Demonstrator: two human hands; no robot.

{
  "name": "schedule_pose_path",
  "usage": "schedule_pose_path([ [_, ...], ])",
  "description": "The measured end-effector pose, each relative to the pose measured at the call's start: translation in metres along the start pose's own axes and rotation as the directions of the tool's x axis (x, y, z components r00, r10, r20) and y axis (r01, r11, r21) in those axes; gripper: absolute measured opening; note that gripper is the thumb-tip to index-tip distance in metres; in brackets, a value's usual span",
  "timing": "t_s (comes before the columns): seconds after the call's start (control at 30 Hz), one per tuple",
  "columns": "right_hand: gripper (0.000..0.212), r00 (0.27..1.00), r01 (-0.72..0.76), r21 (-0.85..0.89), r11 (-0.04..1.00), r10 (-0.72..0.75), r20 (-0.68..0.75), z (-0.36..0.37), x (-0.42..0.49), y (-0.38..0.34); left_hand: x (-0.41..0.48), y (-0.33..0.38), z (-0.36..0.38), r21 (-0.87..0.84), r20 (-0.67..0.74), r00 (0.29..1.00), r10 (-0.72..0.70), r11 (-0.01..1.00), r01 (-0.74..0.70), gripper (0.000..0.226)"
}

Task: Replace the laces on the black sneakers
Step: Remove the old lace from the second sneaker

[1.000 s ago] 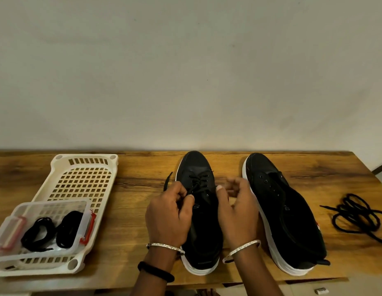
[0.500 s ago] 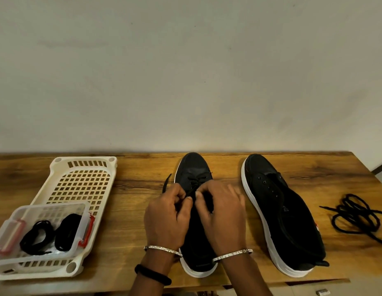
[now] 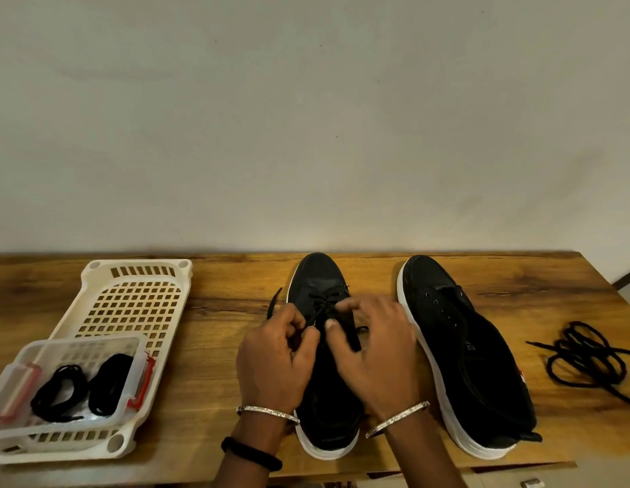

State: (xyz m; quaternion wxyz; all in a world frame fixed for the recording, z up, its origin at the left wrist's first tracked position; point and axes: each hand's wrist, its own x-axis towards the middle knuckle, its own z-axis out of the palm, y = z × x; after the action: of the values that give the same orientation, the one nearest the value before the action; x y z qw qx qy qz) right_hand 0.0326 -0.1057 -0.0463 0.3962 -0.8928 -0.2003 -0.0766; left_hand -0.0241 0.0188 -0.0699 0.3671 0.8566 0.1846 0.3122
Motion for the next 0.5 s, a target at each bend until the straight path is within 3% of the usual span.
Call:
schedule_pose_path([
  [0.1, 0.027, 0.993, 0.067, -0.092, 0.993, -0.057, 0.106, 0.006, -0.005, 0.002, 0.0, 0.002, 0.0, -0.002, -0.008, 1.0, 0.002, 1.0, -0.002, 0.017],
  [0.2, 0.015, 0.999, 0.034, -0.004, 0.999, -0.034, -0.014, 0.008, -0.004, 0.008, 0.0, 0.006, -0.001, 0.01, -0.01, 1.0, 0.016, 1.0, -0.016, 0.017],
  [0.27, 0.012, 0.993, -0.088, 0.133, 0.987, 0.097, -0.063, 0.007, -0.003, 0.008, -0.001, 0.009, -0.001, 0.041, 0.002, 1.0, 0.02, 0.999, -0.02, 0.019],
  [0.37, 0.011, 0.924, -0.356, 0.423, 0.833, 0.382, 0.025, 0.006, 0.0, 0.008, -0.001, 0.011, 0.0, 0.077, 0.013, 1.0, 0.006, 0.997, -0.007, 0.02],
  [0.5, 0.011, 0.841, -0.514, 0.596, 0.618, 0.499, 0.207, 0.001, 0.006, 0.008, 0.0, 0.013, 0.0, 0.06, 0.019, 1.0, 0.009, 0.998, -0.01, 0.021],
])
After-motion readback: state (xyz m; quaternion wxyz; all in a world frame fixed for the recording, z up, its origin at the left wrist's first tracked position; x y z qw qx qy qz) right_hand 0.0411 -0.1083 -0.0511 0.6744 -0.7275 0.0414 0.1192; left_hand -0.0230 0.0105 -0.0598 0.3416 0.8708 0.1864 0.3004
